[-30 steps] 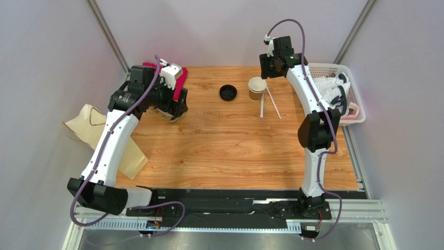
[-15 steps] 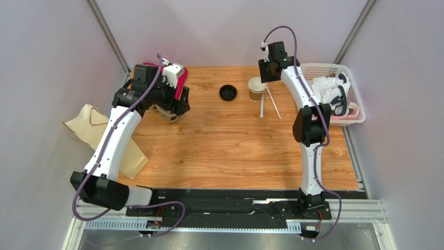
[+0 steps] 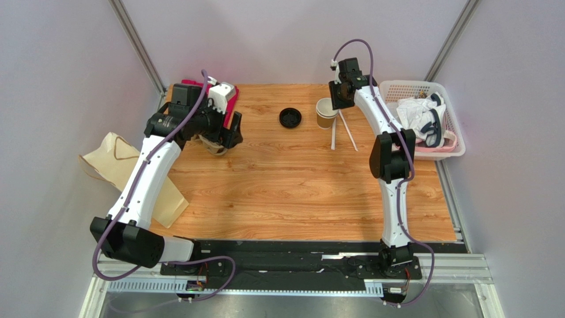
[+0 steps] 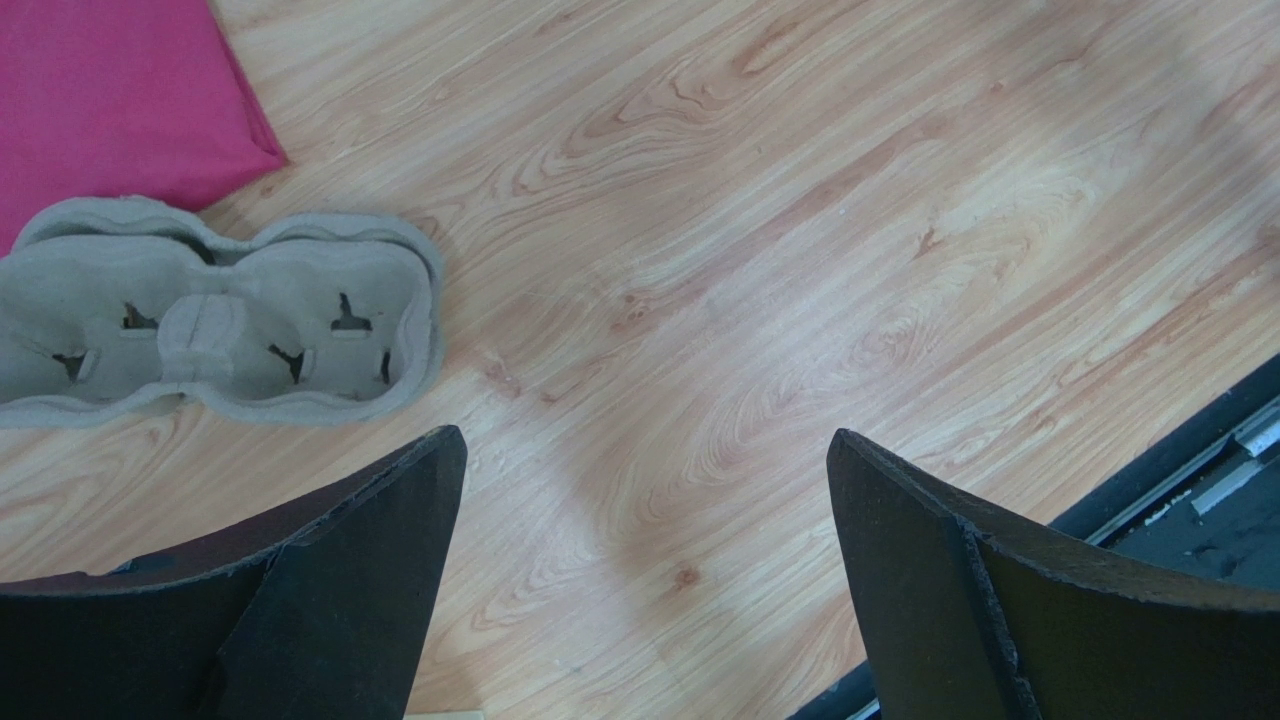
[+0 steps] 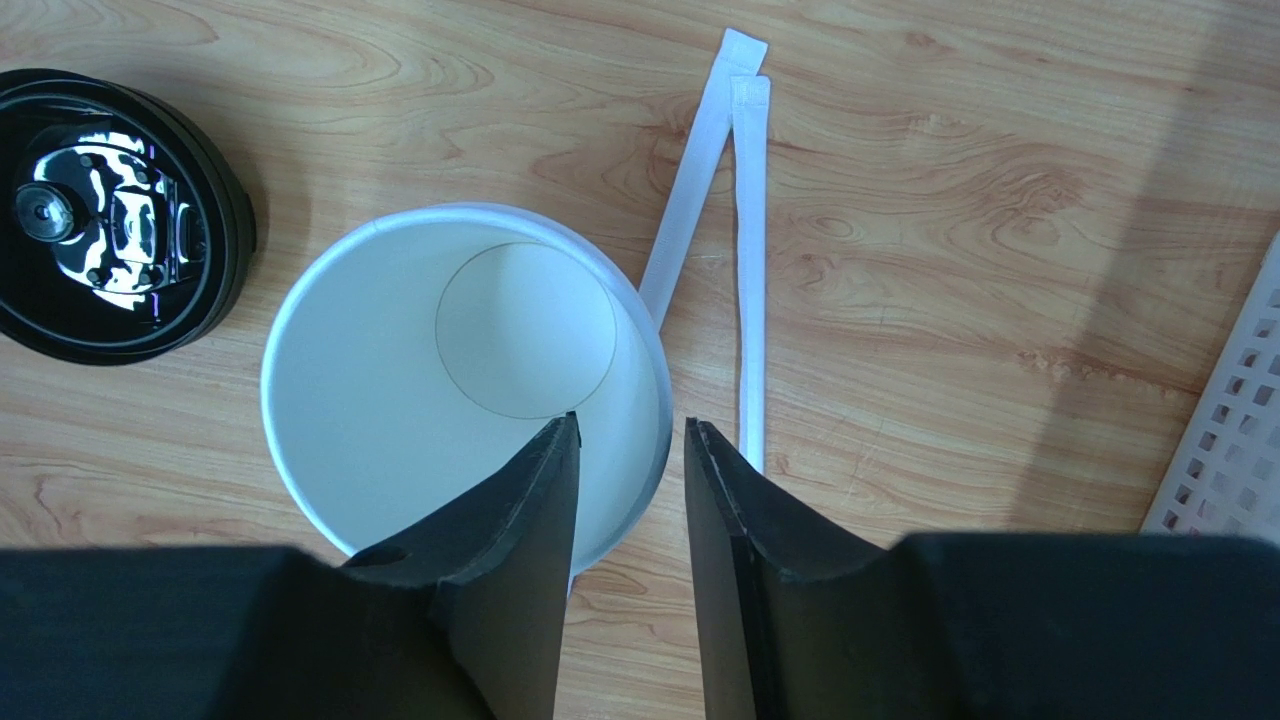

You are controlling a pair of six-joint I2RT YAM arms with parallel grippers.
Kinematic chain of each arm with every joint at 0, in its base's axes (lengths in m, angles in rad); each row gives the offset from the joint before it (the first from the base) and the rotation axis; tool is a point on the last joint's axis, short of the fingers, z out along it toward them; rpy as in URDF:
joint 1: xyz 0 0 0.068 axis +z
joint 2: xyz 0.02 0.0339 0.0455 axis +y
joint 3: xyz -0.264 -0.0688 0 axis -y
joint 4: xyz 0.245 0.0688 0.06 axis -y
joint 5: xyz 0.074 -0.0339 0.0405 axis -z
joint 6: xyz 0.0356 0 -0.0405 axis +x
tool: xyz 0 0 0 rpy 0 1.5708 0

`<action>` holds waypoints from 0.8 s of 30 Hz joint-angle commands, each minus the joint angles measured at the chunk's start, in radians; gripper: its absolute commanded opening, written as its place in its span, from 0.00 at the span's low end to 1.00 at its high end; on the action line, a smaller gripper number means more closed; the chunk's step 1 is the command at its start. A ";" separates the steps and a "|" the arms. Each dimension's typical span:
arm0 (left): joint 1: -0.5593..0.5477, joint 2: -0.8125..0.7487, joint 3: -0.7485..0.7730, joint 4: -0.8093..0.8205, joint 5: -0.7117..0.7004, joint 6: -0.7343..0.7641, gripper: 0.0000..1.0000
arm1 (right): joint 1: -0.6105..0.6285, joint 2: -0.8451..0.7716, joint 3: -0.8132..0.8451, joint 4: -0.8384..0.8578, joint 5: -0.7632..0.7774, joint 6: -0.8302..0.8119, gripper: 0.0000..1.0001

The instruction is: Pack the takeout coffee

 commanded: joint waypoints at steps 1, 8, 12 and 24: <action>-0.007 -0.010 -0.012 0.043 0.022 0.001 0.99 | -0.012 0.001 0.052 0.028 -0.009 0.015 0.34; -0.007 -0.013 -0.018 0.050 0.016 -0.002 0.99 | -0.011 -0.014 0.058 0.025 -0.010 0.042 0.00; -0.007 -0.014 -0.021 0.050 0.017 -0.002 0.99 | -0.012 -0.048 0.052 0.023 -0.044 0.052 0.00; -0.007 -0.008 -0.018 0.048 0.036 -0.007 0.99 | -0.014 -0.137 0.029 0.011 -0.095 0.089 0.00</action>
